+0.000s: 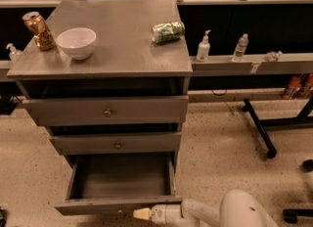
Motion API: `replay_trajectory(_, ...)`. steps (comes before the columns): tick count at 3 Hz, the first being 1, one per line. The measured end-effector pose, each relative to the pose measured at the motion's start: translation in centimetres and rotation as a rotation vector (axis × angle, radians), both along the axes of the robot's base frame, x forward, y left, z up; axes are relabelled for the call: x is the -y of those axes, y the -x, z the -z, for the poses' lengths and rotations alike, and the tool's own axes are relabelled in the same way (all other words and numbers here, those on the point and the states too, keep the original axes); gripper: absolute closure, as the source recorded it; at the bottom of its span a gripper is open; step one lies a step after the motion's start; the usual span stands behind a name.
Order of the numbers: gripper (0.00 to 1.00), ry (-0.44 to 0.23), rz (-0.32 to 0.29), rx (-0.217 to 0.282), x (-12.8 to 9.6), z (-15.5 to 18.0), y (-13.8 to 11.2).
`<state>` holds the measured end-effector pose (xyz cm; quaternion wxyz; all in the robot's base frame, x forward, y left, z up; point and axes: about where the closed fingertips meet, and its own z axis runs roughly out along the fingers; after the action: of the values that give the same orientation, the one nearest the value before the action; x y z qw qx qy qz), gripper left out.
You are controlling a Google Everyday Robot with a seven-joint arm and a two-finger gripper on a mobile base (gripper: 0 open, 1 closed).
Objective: Close bottom drawer
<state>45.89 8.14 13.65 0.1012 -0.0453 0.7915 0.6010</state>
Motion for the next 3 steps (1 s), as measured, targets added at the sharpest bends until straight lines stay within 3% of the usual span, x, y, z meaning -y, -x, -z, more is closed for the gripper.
replay_trajectory(1,1.0,0.012,0.019,0.013,-0.3,-0.4,-2.6)
replay_trajectory(2,1.0,0.012,0.019,0.013,-0.3,-0.4,-2.5)
replay_trajectory(3,1.0,0.012,0.034,0.017,-0.4,-0.7,-5.3)
